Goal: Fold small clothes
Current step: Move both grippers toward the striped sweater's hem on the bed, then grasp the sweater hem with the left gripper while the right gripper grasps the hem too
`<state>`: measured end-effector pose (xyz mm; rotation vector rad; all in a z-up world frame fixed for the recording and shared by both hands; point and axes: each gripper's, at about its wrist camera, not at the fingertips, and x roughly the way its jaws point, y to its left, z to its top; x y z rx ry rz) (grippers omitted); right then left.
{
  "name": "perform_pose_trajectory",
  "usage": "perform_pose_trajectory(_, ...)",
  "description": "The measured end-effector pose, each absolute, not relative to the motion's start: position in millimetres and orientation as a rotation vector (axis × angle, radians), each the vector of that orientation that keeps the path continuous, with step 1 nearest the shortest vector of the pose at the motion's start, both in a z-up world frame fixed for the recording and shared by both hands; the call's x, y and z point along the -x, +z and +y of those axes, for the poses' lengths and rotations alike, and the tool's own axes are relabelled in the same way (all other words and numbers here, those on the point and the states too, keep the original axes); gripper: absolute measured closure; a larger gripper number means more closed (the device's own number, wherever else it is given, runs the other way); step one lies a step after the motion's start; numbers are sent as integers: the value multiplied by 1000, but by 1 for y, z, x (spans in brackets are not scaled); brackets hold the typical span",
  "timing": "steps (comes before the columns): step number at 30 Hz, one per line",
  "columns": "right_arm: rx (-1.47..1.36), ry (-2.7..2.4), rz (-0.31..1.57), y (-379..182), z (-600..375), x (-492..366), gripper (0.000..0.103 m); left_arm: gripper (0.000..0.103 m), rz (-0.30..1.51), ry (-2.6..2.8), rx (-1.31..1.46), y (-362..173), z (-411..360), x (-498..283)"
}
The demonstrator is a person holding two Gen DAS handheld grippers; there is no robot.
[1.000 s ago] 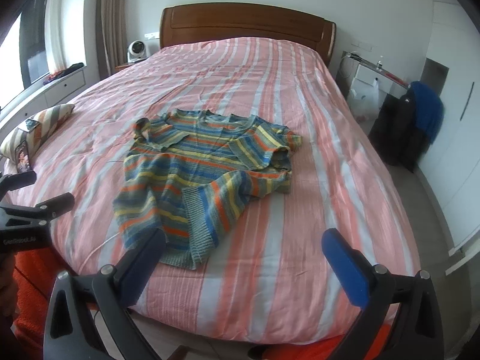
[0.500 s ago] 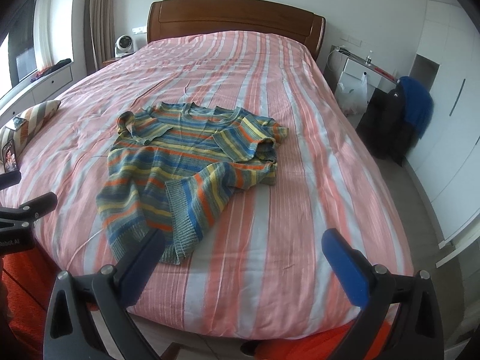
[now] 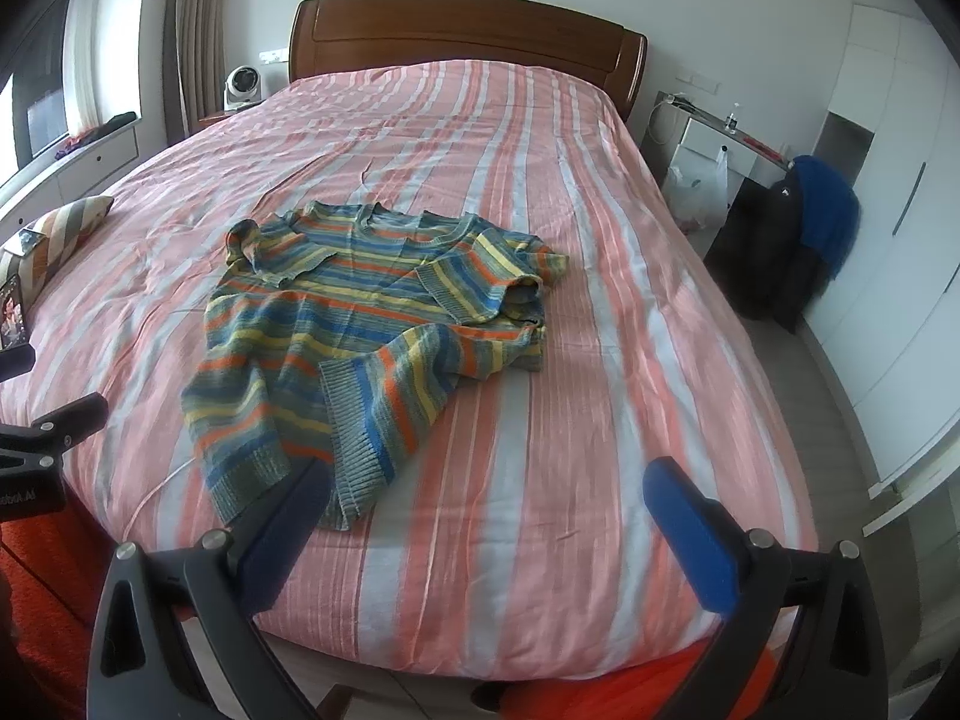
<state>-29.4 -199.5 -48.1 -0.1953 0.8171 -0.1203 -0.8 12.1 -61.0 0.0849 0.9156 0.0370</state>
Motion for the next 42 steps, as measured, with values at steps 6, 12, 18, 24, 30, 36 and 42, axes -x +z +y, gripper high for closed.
perform_pose_trajectory(6,199,-131,827,-48,-200,29,1,0,919,36,-88,-63,10,0)
perform_pose_trajectory(12,209,-135,830,-50,-201,28,1,0,920,31,-88,-64,10,0)
perform_pose_trajectory(18,305,-86,807,-67,-211,14,0,0,965,-106,-11,-100,18,-5)
perform_pose_trajectory(24,285,142,883,-112,-201,-33,1,1,1048,-245,-104,-156,-21,-25)
perform_pose_trajectory(30,437,337,985,-184,-159,-74,81,73,1039,-284,-103,-185,-31,-48)
perform_pose_trajectory(36,141,254,1029,-154,-229,-26,96,96,1052,-270,28,-153,32,-2)
perform_pose_trajectory(42,35,82,1217,-177,-297,46,88,84,1145,-181,29,-161,76,31)
